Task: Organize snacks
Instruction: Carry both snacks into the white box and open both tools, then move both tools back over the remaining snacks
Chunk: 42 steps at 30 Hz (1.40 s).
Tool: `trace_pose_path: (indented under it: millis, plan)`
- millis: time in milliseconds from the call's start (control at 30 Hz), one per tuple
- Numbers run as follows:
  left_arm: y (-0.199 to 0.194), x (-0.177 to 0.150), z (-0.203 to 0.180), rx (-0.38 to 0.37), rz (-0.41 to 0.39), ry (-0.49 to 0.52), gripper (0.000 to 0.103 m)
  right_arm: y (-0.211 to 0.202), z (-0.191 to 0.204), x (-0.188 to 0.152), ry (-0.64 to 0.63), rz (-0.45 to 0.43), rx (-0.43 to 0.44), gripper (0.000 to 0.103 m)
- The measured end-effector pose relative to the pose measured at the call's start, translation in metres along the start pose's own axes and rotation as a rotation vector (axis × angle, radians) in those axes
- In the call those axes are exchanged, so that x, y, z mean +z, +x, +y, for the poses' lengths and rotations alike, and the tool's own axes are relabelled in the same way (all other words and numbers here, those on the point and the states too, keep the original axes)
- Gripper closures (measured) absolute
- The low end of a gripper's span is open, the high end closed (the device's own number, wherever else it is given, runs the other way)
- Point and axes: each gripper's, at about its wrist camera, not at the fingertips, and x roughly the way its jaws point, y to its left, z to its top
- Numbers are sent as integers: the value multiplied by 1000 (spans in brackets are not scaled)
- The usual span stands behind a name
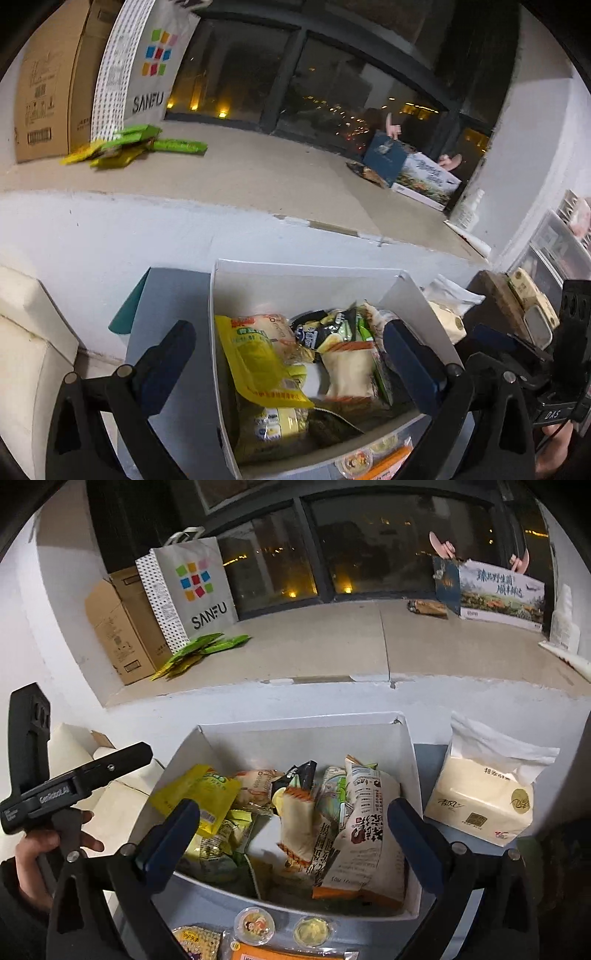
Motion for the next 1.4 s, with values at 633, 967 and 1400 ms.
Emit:
trace_pose_path:
  millis: [633,967,1400]
  plan:
    - [-161,-155,-46,-69,-158,80,0,-129,47,-133,-308,-150,43,0]
    - [-165,-218,-60,-48,-73,136,0,-141,32,-209,-215,-113,54,0]
    - [-163,-227,-61,-37,-62,154,0,-47,51,-181,-202,-7,62,0]
